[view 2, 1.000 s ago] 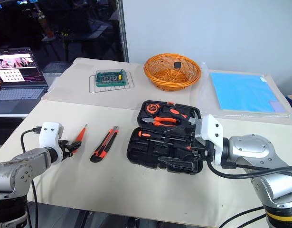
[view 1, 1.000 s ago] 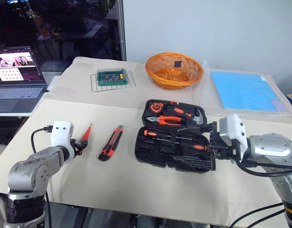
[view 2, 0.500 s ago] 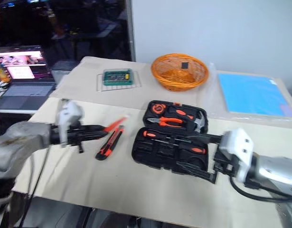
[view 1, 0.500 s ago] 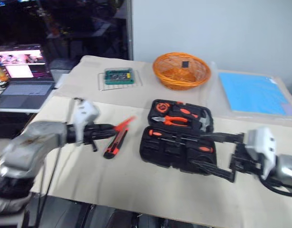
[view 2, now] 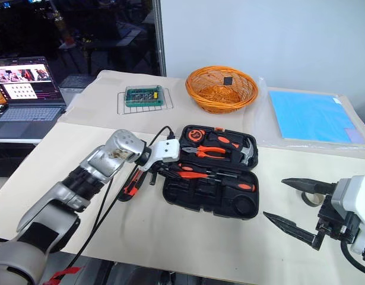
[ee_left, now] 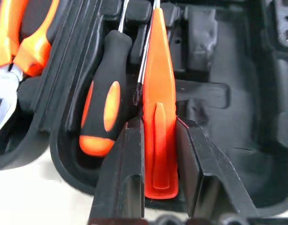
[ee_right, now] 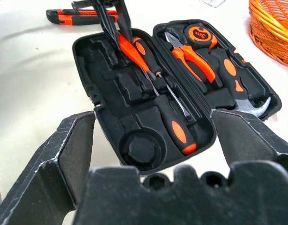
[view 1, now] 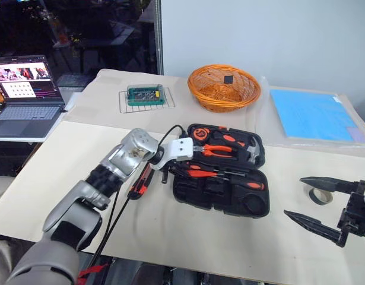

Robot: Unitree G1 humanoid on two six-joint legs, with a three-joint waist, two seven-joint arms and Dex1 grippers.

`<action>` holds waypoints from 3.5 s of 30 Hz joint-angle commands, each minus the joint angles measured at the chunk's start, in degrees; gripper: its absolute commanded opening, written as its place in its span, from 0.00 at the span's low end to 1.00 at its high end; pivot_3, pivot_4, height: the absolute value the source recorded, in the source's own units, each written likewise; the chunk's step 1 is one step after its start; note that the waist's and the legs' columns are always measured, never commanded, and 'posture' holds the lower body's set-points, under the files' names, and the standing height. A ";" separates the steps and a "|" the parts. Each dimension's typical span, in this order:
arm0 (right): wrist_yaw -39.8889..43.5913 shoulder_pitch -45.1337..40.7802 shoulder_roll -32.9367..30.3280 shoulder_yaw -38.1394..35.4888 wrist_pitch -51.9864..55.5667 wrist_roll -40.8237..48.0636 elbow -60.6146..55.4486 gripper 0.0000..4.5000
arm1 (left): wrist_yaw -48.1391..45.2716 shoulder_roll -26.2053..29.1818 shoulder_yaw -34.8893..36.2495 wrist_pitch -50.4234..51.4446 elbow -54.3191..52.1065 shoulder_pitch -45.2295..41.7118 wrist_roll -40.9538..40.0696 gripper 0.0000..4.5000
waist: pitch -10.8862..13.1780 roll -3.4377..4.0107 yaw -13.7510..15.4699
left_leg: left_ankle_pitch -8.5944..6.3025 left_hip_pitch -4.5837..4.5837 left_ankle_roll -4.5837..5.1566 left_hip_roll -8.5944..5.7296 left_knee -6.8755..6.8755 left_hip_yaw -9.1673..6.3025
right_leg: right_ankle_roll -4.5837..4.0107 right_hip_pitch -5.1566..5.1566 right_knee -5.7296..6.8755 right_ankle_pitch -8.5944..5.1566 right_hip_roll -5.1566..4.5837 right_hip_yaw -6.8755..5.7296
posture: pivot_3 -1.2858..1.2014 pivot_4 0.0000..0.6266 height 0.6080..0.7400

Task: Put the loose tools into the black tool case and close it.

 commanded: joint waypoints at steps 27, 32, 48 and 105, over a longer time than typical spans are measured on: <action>-2.77 2.92 0.61 -1.06 -2.01 1.20 -2.66 1.00 | -8.53 -3.73 5.11 8.27 -7.01 -1.57 2.81 0.64 | -0.01 0.01 0.00 | -0.03 -0.01 0.07 -0.01 0.15 0.00 | 0.14 0.04 0.03 0.04 -0.03 0.01 | 0.52 0.24 1.00; -3.13 2.35 0.51 0.25 -2.79 0.78 -1.87 1.00 | -7.67 -3.26 11.12 16.46 -12.00 0.19 -3.76 0.58 | -0.01 0.02 -0.03 | 0.17 -0.03 -0.24 0.00 0.22 0.00 | 0.14 0.04 0.09 0.03 -0.03 0.02 | 0.52 0.24 1.00; -4.10 2.73 0.63 0.86 -2.51 0.99 -2.61 1.00 | 16.29 -10.99 10.07 14.48 -10.33 17.27 0.71 0.01 | -0.02 0.02 0.02 | 0.18 0.10 -0.22 -0.01 0.30 0.00 | 0.03 0.17 0.14 0.16 -0.04 0.06 | 0.52 0.24 1.00; -3.69 -5.29 -2.82 7.81 -2.98 7.57 -2.60 1.00 | 47.22 1.59 31.88 41.97 -42.60 37.70 -16.11 0.97 | -0.90 -0.16 0.34 | -0.05 0.17 -0.76 -0.10 0.01 0.02 | -0.02 0.18 -0.09 0.33 -0.37 -0.02 | 0.52 0.24 1.00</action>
